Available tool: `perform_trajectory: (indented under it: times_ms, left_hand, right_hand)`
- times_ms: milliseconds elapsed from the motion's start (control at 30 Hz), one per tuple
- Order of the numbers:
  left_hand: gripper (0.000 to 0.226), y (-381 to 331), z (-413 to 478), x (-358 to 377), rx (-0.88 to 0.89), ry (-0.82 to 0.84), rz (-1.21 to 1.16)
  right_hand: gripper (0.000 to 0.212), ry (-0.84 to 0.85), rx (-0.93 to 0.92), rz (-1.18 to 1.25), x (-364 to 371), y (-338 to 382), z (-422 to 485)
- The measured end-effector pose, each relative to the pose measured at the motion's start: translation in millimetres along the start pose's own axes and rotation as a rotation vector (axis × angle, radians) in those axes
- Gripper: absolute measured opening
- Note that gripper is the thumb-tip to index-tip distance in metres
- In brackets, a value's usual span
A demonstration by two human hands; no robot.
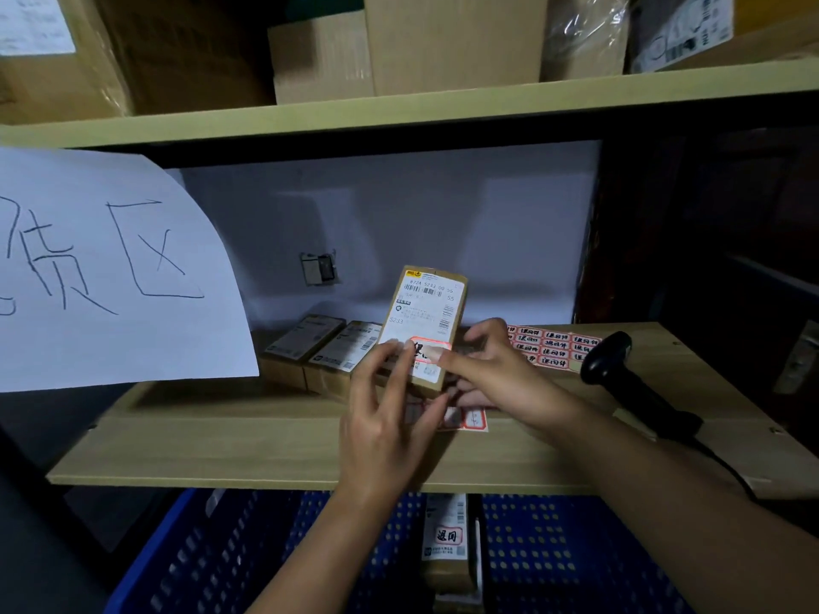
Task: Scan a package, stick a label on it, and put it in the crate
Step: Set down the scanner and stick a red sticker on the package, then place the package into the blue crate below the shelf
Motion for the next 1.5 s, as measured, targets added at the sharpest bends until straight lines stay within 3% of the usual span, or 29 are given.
perform_trajectory:
  times_ms: [100, 233, 333, 533, 600, 700, 800, 967, 1100, 1233, 1367, 1500]
  left_hand:
    - [0.066, -3.5, 6.6, -2.4, 0.035, 0.031, 0.04]
    - [0.065, 4.1, 16.0, -13.1, 0.253, 0.242, 0.115]
    - [0.058, 4.6, 21.4, -21.8, 0.348, 0.221, 0.137]
    - [0.061, -3.5, 20.4, -18.7, 0.307, 0.227, 0.063]
    - [0.059, -6.6, 18.5, -17.0, 0.273, 0.243, 0.065]
    - [0.058, -11.3, 16.4, -16.8, 0.228, 0.255, 0.051]
    - [0.056, -14.7, 15.6, -21.9, 0.22, 0.265, 0.033]
    - [0.056, -20.4, 11.1, -40.2, 0.194, 0.343, -0.024]
    - [0.055, -45.3, 6.5, -76.2, 0.153, 0.442, -0.133]
    - [0.055, -82.5, -15.7, -130.1, 0.171, 0.542, -0.198]
    - [0.053, -96.4, -48.9, -159.1, 0.196, 0.663, -0.138]
    - [0.053, -77.3, -70.8, -141.7, 0.084, 0.775, -0.205]
  right_hand:
    - [0.045, 0.027, -0.038, 0.175, 1.8, -2.1, -4.0]
    - [0.044, 0.054, -0.053, 0.248, -8.5, 4.9, -13.3]
    - [0.043, 0.084, -0.057, 0.228, -15.7, 11.5, -21.0]
    - [0.046, 0.063, -0.083, 0.193, -15.0, 17.2, -28.6]
    - [0.048, -0.045, -0.189, 0.111, -10.7, 14.3, -33.3]
    - [0.047, -0.289, -0.497, -0.235, -5.2, 7.7, -41.2]
    - [0.035, -0.298, -0.69, -0.414, -2.3, 2.2, -50.1]
    - [0.06, -0.144, -0.703, -0.635, -3.1, -6.1, -66.0]
    - [0.062, -0.243, -0.732, -0.918, -8.1, -1.1, -97.9]
    - [0.061, -0.236, -0.808, -0.945, -4.7, -4.6, -156.4]
    - [0.06, -0.031, -0.657, -0.948, 4.2, -27.5, -193.0]
    - [0.059, 0.083, -0.491, -0.872, 10.2, -57.7, -178.8]
Point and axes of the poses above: each hand's wrist, its own z-axis towards the middle knuckle, its own x-axis out of the palm, y = z × x, the point moved 2 cm from there along z, towards the middle knuckle, and after that the axes turned 3 degrees about x, right-handed, at the moved point
